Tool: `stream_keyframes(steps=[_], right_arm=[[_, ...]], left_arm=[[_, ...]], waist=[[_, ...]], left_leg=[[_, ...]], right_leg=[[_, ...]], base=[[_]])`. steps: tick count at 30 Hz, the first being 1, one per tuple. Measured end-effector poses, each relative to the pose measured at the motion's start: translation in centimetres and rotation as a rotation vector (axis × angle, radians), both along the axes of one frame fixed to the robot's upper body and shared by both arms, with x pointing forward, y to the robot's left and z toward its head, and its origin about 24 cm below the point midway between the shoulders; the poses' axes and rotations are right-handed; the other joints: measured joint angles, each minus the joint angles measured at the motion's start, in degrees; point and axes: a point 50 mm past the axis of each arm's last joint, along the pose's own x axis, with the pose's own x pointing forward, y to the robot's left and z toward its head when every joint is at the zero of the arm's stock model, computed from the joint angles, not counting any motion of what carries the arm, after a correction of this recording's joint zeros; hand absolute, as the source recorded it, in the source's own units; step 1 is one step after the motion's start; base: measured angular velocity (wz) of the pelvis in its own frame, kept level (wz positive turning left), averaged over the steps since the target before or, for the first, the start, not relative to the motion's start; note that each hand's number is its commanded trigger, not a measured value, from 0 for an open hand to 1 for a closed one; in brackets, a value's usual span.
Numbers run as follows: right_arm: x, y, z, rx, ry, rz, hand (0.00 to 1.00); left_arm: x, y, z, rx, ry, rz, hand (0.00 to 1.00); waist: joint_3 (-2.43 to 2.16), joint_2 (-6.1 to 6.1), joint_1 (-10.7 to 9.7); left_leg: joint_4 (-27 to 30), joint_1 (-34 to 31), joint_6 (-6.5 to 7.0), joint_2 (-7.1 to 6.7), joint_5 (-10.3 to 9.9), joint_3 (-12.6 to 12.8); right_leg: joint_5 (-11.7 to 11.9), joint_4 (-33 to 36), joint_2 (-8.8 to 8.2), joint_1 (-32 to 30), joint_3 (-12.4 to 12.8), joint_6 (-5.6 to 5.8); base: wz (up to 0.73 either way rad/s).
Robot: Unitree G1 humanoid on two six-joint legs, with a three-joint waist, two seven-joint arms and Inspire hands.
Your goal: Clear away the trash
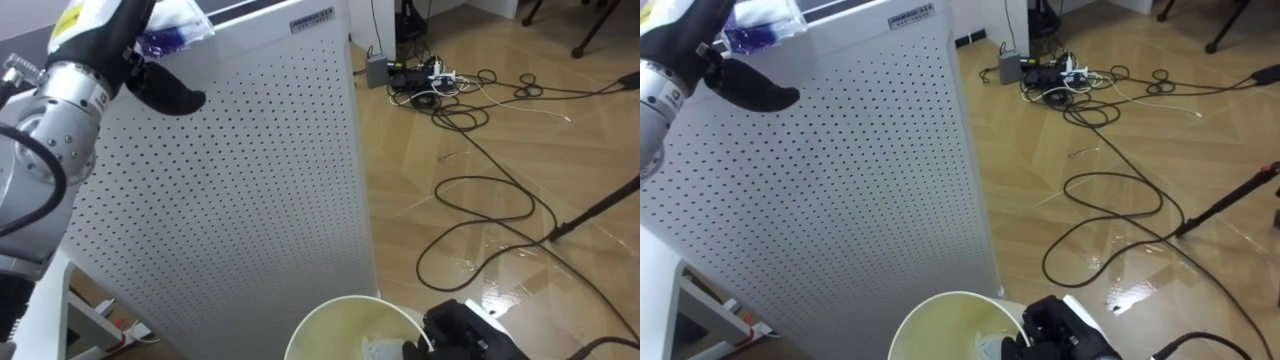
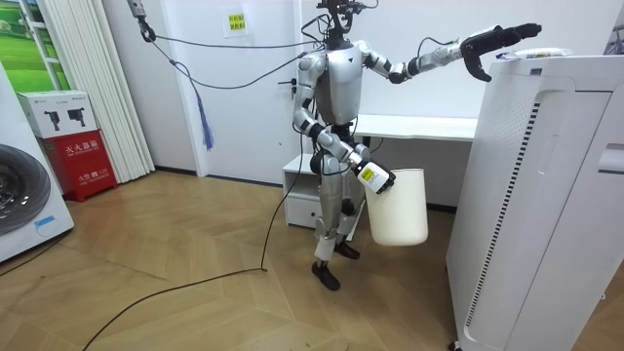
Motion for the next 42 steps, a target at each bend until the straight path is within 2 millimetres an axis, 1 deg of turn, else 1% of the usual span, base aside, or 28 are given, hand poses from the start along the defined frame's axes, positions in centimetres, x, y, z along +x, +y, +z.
stream_keyframes(steps=[10,17,25,26,27,28,29,31,32,34,36,42], right_arm=[[0.0,0.0,0.0,0.000,0.000,0.000,1.00],[0.0,0.0,0.0,-0.001,-0.002,-0.005,1.00],[0.0,0.1,0.0,-0.003,-0.009,-0.018,1.00],[0.0,0.1,0.0,-0.003,-0.009,-0.017,1.00],[0.0,0.1,0.0,-0.002,-0.009,-0.017,1.00],[0.0,0.1,0.0,-0.002,-0.009,-0.017,1.00],[0.0,0.1,0.0,-0.002,-0.009,-0.017,1.00],[0.0,0.1,0.0,-0.002,-0.009,-0.017,1.00],[0.0,0.2,-0.1,-0.001,-0.009,-0.016,1.00],[0.0,0.2,-0.1,-0.001,-0.008,-0.016,1.00],[0.0,0.1,-0.1,-0.002,-0.008,-0.017,1.00],[0.0,0.1,-0.1,-0.002,-0.008,-0.016,1.00]], left_arm=[[0.0,-0.1,-0.1,0.007,0.017,-0.007,0.00],[0.3,0.0,-0.9,0.031,0.064,-0.004,0.00],[0.4,-0.2,-1.1,0.073,0.080,-0.002,0.00],[0.4,-0.3,-1.2,0.075,0.089,-0.005,0.06],[0.4,-0.3,-1.2,0.077,0.094,-0.008,0.19],[0.4,-0.3,-1.2,0.077,0.095,-0.008,0.49],[0.4,-0.3,-1.2,0.088,0.096,-0.005,0.57],[0.4,-0.3,-1.2,0.099,0.099,-0.002,0.89],[0.4,-0.2,-1.1,0.114,0.094,0.007,1.00],[0.4,-0.3,-0.4,0.130,0.072,0.017,1.00],[0.6,-0.4,1.0,0.133,0.044,0.022,1.00],[0.5,-0.1,1.8,0.125,0.021,0.031,1.00]], waist=[[0.13,-0.18,-0.01],[0.14,-0.19,-0.03],[0.32,-0.44,-0.05],[0.33,-0.46,-0.05],[0.33,-0.45,-0.05],[0.33,-0.46,-0.05],[0.32,-0.45,0.01],[0.32,-0.45,-0.01],[0.32,-0.45,-0.01],[0.32,-0.45,-0.01],[0.30,-0.43,0.04],[0.25,-0.36,-0.05]], left_leg=[[0.00,-0.03,0.00,-0.08,0.00,0.00],[-0.03,0.03,0.00,-0.07,0.00,-0.06],[-0.08,0.05,0.00,-0.09,0.00,0.06],[-0.08,0.05,0.00,-0.09,0.00,0.06],[-0.08,0.05,0.00,-0.09,0.00,0.06],[-0.08,0.05,0.00,-0.09,0.00,0.06],[-0.08,0.05,0.00,-0.09,0.00,0.06],[-0.08,0.03,0.00,-0.09,0.00,0.11],[-0.08,0.03,0.00,-0.09,0.00,0.13],[-0.08,0.05,0.00,-0.08,0.00,0.26],[-0.15,0.39,0.00,-0.08,0.00,0.56],[-0.61,1.62,0.00,-0.12,0.00,1.31]], right_leg=[[-0.08,0.01,0.00,-0.16,0.37,0.12],[-0.09,0.08,0.10,-0.17,0.47,0.12],[-0.09,0.08,0.27,-0.17,0.46,0.12],[-0.09,0.08,0.31,-0.17,0.46,0.13],[-0.09,0.08,0.34,-0.17,0.46,0.13],[-0.09,0.07,0.34,-0.17,0.46,0.13],[-0.09,0.07,0.38,-0.20,0.52,0.13],[-0.09,0.05,0.33,-0.25,0.54,0.13],[-0.09,0.04,0.32,-0.25,0.57,0.13],[-0.09,0.03,0.25,-0.20,0.52,0.13],[-0.09,0.04,0.14,0.11,0.45,0.13],[-0.17,0.01,0.07,0.92,0.65,0.25]], base=[[0.00],[0.00],[0.00],[0.00],[0.00],[0.00],[0.00],[0.00],[0.00],[0.00],[0.00],[-0.05]])
